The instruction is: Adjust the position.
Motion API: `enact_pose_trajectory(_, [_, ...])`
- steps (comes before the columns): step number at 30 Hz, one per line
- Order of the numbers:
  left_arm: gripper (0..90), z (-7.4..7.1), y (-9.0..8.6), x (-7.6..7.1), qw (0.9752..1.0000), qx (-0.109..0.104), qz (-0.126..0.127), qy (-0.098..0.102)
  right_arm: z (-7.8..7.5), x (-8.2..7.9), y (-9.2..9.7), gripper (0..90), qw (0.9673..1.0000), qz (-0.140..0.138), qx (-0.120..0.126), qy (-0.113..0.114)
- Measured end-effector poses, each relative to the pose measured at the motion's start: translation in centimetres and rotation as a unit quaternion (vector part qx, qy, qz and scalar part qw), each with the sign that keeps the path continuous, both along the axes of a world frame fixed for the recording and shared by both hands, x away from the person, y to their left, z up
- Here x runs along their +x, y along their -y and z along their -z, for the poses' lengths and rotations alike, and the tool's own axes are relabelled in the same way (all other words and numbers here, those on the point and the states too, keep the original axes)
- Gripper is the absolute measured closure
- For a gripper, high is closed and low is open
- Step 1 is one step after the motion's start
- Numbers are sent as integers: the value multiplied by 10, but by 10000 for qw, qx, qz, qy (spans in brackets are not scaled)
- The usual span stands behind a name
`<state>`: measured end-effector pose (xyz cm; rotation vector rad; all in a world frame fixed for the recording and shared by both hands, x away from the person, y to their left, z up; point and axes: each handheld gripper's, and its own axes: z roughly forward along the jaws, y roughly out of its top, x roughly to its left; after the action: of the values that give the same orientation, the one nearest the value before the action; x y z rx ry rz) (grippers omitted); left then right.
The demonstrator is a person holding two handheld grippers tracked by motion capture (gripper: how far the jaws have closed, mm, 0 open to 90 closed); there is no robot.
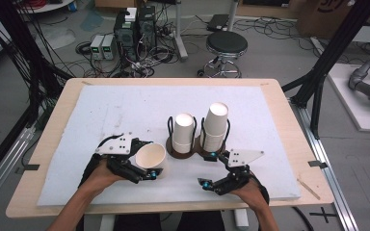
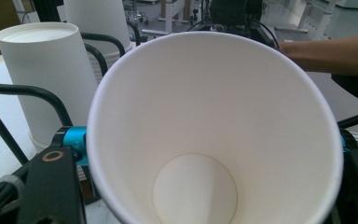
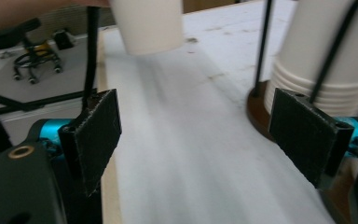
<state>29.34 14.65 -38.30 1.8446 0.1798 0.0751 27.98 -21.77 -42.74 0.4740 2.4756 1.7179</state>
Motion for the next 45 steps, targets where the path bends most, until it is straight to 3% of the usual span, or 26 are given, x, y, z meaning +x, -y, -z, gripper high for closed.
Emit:
enact_pose_trajectory(11, [277,1,2,-3,9998,174,-12,86,2,1,31,177,9966,804,156,-43])
enact_pose_trajectory(19, [277,1,0,-3,9998,163,-53,114,5,0,52,178,9914,1297,161,-35])
enact_pose_trajectory(21, [277,2,0,-2,9997,180,-72,120,7,0,56,178,9877,1554,144,-40])
enact_pose_trajectory(24, [277,2,1,-2,9996,225,-87,118,11,2,62,178,9784,2066,49,-53])
enact_pose_trajectory(26, [277,2,1,-2,9996,252,-102,119,15,3,67,178,9702,2422,-38,-44])
enact_pose_trajectory(30, [277,4,2,0,9994,300,-158,83,17,4,72,178,9636,2673,-21,3])
enact_pose_trajectory(45, [277,8,5,1,9991,416,-110,65,23,8,70,178,9637,2670,-64,-46])
